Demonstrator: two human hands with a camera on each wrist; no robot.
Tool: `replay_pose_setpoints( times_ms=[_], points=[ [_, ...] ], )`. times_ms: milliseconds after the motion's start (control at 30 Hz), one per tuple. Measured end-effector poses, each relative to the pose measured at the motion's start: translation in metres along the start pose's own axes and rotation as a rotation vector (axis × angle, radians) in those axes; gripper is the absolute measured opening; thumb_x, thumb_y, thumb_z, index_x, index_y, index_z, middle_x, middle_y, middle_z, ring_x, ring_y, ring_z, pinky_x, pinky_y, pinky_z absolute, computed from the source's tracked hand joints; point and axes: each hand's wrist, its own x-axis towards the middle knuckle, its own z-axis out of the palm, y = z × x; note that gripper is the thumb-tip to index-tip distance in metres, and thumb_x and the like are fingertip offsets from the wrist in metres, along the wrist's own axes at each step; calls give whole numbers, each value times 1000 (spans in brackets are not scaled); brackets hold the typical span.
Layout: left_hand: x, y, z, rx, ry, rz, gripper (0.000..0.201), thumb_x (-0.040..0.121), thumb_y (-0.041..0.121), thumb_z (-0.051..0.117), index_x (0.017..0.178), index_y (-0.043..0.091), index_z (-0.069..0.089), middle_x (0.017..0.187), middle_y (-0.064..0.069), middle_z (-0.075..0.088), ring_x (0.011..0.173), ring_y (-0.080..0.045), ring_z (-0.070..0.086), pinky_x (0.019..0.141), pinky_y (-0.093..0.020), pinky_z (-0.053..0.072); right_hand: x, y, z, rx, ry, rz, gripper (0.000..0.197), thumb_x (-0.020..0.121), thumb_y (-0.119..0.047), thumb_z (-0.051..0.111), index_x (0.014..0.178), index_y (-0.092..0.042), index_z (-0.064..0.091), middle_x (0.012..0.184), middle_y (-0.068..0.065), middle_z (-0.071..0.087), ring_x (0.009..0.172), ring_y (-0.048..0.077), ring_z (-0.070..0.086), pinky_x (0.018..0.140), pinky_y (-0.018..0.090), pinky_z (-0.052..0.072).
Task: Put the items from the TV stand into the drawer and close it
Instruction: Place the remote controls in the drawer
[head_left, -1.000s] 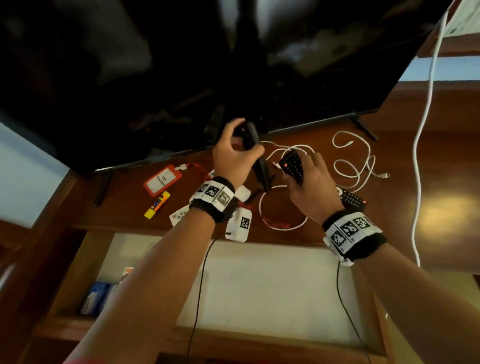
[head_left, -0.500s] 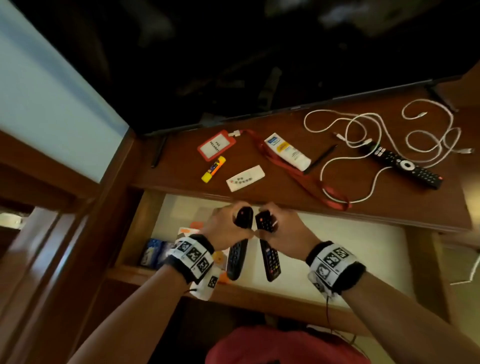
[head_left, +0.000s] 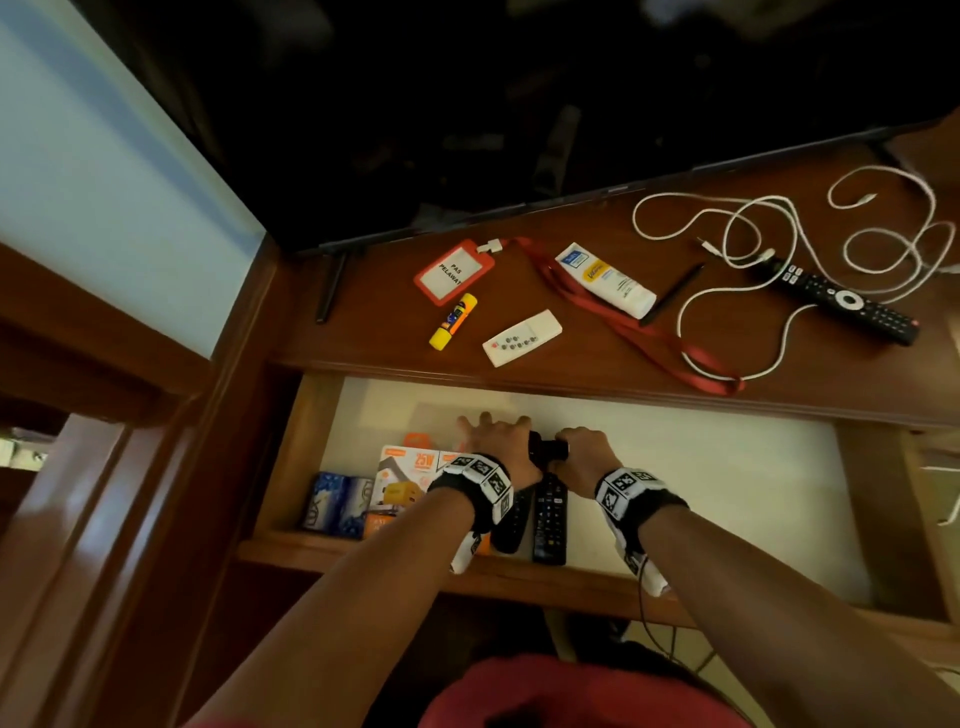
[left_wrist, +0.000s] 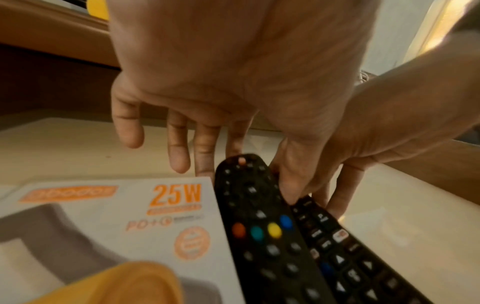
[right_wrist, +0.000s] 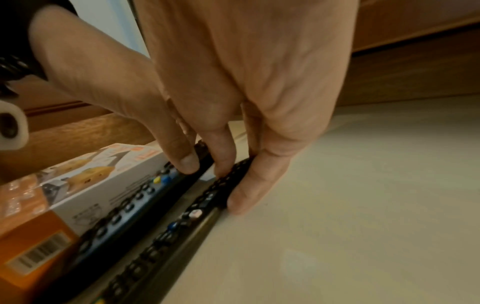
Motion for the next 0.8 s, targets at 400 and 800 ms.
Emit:
replay_pose_setpoints(
  times_ms=[400,800],
  points=[
    [4,-11,6,138,-56,24,55,89,56,61,132,22,56,136,-6,54,130,-33,45,104,-57,30,-10,-6,5,85,60,55,21,87,-14,60,108,-9,56,106,14,67,97,35,67,71,31,46],
    [-27,32,-101,-227,597,153,19,99,17,54,111,19,68,108,-3,66,99,-24,64,78,-38,54,-68,14,-131,204,434,-15,20,85,-5,61,82,-15,78,83,3,76,74,20,65,78,28,50]
  ],
)
